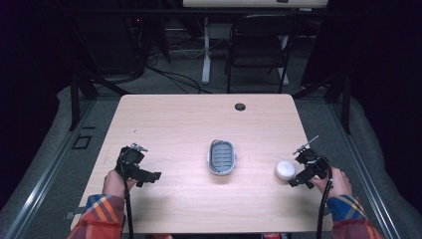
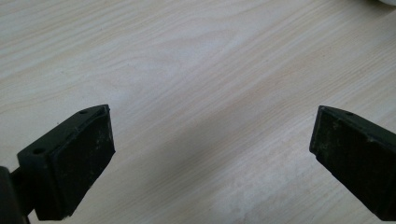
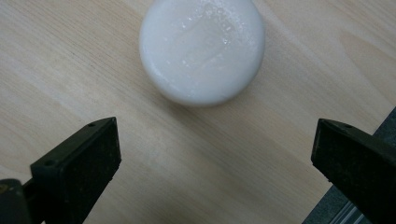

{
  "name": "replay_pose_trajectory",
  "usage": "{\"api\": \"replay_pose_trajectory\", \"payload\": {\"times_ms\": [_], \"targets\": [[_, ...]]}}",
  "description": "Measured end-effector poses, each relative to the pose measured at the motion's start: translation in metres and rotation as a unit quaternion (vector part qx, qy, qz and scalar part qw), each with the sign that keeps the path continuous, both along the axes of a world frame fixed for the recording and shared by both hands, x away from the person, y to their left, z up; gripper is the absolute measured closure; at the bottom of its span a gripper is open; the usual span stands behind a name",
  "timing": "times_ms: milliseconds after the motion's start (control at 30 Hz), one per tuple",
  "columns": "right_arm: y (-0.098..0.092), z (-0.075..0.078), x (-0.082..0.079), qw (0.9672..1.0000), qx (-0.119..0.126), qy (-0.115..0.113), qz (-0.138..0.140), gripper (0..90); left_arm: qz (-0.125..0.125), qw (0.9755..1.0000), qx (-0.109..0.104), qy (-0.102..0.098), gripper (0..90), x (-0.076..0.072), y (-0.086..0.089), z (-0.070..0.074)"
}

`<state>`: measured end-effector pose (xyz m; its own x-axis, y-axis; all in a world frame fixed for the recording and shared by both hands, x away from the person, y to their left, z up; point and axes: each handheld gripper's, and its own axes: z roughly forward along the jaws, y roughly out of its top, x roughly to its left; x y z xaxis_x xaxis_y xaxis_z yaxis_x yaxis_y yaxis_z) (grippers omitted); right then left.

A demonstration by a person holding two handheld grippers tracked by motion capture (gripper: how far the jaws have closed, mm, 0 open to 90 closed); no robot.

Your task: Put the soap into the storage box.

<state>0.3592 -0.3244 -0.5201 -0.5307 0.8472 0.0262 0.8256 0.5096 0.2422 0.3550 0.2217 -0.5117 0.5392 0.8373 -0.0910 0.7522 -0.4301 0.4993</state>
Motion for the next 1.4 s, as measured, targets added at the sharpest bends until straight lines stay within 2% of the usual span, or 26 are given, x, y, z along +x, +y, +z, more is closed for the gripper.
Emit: {"api": "replay_pose_trajectory", "payload": {"times_ms": [133,167,300,467,500,533,567,633,667,800,867,900,967,1033,1067,1100,1133,1167,1233,1267,1333,1367,1400], "targets": [[-0.001,0.001,0.001,1.0000,-0.001,0.004,0.005,0.1,-0.002,1.0000,0.000,0.001,0.0,0.000,0.000,0.000],[-0.002,0.004,0.002,0.9999,-0.008,0.007,0.008,0.0,-0.002,1.0000,-0.002,0.002,0.0,0.000,0.000,0.000],[-0.001,0.005,0.002,1.0000,-0.007,0.001,0.002,0.0,-0.002,1.0000,-0.002,0.001,0.0,0.000,0.000,0.000],[0.003,0.008,0.003,0.9999,-0.014,0.001,0.009,0.0,-0.004,1.0000,-0.002,0.003,0.0,0.000,0.000,-0.001],[0.005,0.006,0.002,1.0000,-0.003,-0.007,0.000,0.0,-0.002,1.0000,-0.003,0.003,0.0,0.000,0.000,-0.001],[0.005,0.009,0.004,0.9999,-0.004,0.004,0.008,0.0,-0.003,1.0000,-0.002,0.003,0.0,0.000,0.001,-0.001],[0.006,0.008,0.004,0.9999,0.010,-0.006,-0.002,0.0,-0.002,1.0000,-0.002,0.003,0.0,0.000,0.001,0.000],[0.008,0.011,0.006,0.9998,0.019,-0.010,0.001,0.0,-0.003,1.0000,-0.001,0.004,0.0,0.000,0.001,-0.001],[0.009,0.013,0.008,0.9998,0.020,-0.006,0.003,0.0,-0.004,1.0000,0.000,0.005,0.0,0.001,0.000,-0.001],[0.014,0.015,0.014,0.9999,0.008,-0.001,0.012,0.0,-0.006,1.0000,0.001,0.006,0.0,0.001,-0.002,-0.001],[0.022,0.010,0.020,0.9998,0.008,0.006,0.015,0.0,-0.008,0.9999,0.002,0.008,0.0,0.001,-0.002,-0.001],[0.025,0.010,0.023,0.9995,-0.001,0.016,0.026,0.0,-0.008,0.9999,0.002,0.009,0.0,0.001,-0.002,-0.001],[0.031,0.005,0.025,0.9998,0.007,0.010,0.017,0.0,-0.009,0.9999,0.003,0.010,0.0,0.002,-0.003,-0.002],[0.036,0.006,0.029,0.9993,-0.012,0.013,0.032,0.0,-0.010,0.9999,0.003,0.011,0.0,0.002,-0.003,-0.002],[0.039,0.003,0.030,0.9998,-0.001,0.004,0.021,0.0,-0.008,0.9999,0.002,0.011,0.0,0.002,-0.003,-0.002],[0.039,0.005,0.034,0.9990,-0.018,0.016,0.036,0.0,-0.008,0.9999,0.002,0.011,0.0,0.002,-0.003,-0.002],[0.039,0.005,0.034,0.9990,-0.018,0.016,0.036,0.0,-0.008,0.9999,0.002,0.011,0.0,0.002,-0.003,-0.002],[0.042,0.003,0.039,0.9988,-0.019,0.026,0.036,0.0,-0.009,0.9999,0.003,0.012,0.0,0.003,-0.003,-0.003],[0.044,0.001,0.040,0.9992,-0.015,0.023,0.030,0.0,-0.008,0.9999,0.002,0.012,0.0,0.003,-0.003,-0.003],[0.047,-0.001,0.045,0.9978,-0.030,0.043,0.040,0.0,-0.010,0.9998,0.002,0.015,0.0,0.003,-0.003,-0.003],[0.049,-0.003,0.047,0.9963,-0.044,0.055,0.050,0.0,-0.011,0.9998,0.002,0.014,0.0,0.003,-0.003,-0.003],[0.050,-0.001,0.050,0.9935,-0.063,0.069,0.066,0.0,-0.010,0.9999,0.001,0.014,0.0,0.003,-0.004,-0.003],[0.051,-0.004,0.049,0.9958,-0.048,0.058,0.052,0.0,-0.010,0.9998,0.001,0.014,0.0,0.003,-0.004,-0.003]]}}
